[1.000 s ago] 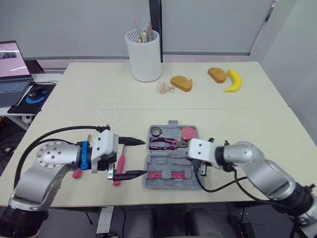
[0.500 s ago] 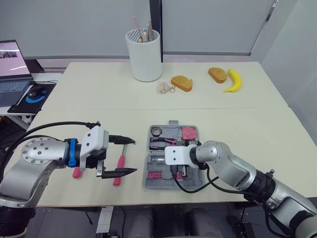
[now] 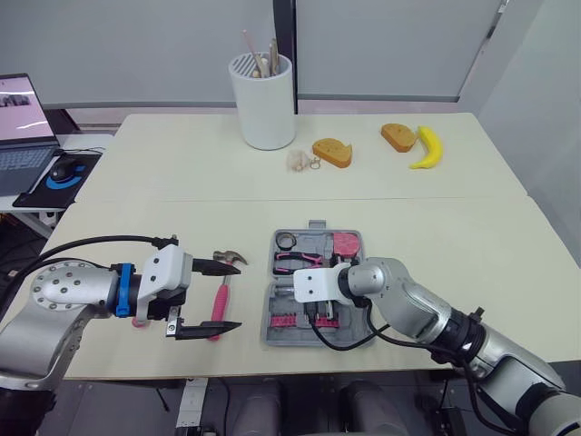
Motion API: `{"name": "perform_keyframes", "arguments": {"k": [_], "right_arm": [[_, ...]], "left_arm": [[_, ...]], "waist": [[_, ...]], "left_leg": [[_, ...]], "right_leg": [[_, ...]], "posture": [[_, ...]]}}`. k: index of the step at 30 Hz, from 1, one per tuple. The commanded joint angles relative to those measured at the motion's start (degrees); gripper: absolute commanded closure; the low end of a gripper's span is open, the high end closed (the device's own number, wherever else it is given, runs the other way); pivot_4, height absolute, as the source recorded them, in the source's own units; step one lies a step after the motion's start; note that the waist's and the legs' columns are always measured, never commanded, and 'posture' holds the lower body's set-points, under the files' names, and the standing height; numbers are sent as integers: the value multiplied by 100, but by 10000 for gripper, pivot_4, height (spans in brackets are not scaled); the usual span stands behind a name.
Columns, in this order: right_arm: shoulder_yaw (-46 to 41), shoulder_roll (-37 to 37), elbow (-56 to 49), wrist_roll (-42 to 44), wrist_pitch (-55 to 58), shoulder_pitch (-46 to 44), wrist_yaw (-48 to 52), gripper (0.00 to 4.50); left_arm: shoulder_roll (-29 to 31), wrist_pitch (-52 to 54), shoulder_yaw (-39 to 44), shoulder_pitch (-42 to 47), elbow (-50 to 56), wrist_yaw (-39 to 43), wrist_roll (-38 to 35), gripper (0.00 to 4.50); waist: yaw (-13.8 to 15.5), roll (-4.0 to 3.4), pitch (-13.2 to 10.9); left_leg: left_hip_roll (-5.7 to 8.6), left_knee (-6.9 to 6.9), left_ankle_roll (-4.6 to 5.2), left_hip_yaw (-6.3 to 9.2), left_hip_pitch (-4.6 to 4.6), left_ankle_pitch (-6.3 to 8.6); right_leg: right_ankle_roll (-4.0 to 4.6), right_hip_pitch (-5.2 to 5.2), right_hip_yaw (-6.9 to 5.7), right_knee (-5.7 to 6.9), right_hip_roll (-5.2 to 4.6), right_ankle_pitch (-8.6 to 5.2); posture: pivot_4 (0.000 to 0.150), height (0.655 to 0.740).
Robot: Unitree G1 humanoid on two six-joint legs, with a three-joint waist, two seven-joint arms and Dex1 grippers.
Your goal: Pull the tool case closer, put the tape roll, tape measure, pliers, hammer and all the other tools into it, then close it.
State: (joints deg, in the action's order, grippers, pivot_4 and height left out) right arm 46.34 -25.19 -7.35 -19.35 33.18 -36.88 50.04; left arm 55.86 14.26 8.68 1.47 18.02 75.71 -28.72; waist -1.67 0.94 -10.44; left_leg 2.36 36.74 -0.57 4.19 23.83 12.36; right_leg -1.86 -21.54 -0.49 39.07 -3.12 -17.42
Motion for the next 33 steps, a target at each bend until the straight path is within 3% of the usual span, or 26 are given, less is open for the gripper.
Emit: {"name": "perform_keyframes", "arguments": {"k": [1,6,8,13,20,23,29,33], "right_arm": [[-94,39,-125,-163,-70,-33,46,41880],[-96,82,-183,-234,-31,21,148,41880],[-116,105,-167,-261,-37,27,165,34715],[-146,141,-137,-304,-47,54,149,24617],[-330,169,-310,-250,-57,106,97,24617],[-400,161,-314,-205,-57,184,148,29504],[-424,150,-265,-239,-97,254,153,43869],[-420,220,-95,-291,-203,261,-6,44719]], "left_arm": [[42,-139,149,-11,42,24,5,0],[4,-181,91,-25,20,-12,34,0],[-8,-189,70,-10,7,-25,43,0],[-30,-202,54,-14,-9,-25,61,0],[-72,-224,39,5,-55,-16,68,0],[-95,-255,12,30,-91,-10,90,0],[-109,-337,-11,10,-142,10,126,0],[-115,-344,-40,38,-159,0,145,0]], "waist": [[0,0,0],[0,0,0],[0,0,0],[0,0,0],[0,0,0],[0,0,0],[0,0,0],[-1,0,0]], "left_leg": [[0,0,0,0,0,0],[0,0,0,0,0,0],[0,0,0,0,0,0],[0,0,0,0,0,0],[0,0,0,0,0,0],[0,0,0,1,0,0],[0,0,0,0,0,0],[0,0,-1,0,0,0]], "right_leg": [[0,0,0,0,0,0],[0,0,0,0,0,0],[0,0,0,0,0,0],[0,0,0,0,0,0],[0,0,0,0,0,0],[0,0,0,0,0,0],[0,0,0,0,0,0],[0,0,0,0,0,0]], "posture": [[1500,7400],[1500,7400],[1500,7400],[1500,7400],[1500,7400],[1500,7400],[1500,7400],[1500,7400]]}}
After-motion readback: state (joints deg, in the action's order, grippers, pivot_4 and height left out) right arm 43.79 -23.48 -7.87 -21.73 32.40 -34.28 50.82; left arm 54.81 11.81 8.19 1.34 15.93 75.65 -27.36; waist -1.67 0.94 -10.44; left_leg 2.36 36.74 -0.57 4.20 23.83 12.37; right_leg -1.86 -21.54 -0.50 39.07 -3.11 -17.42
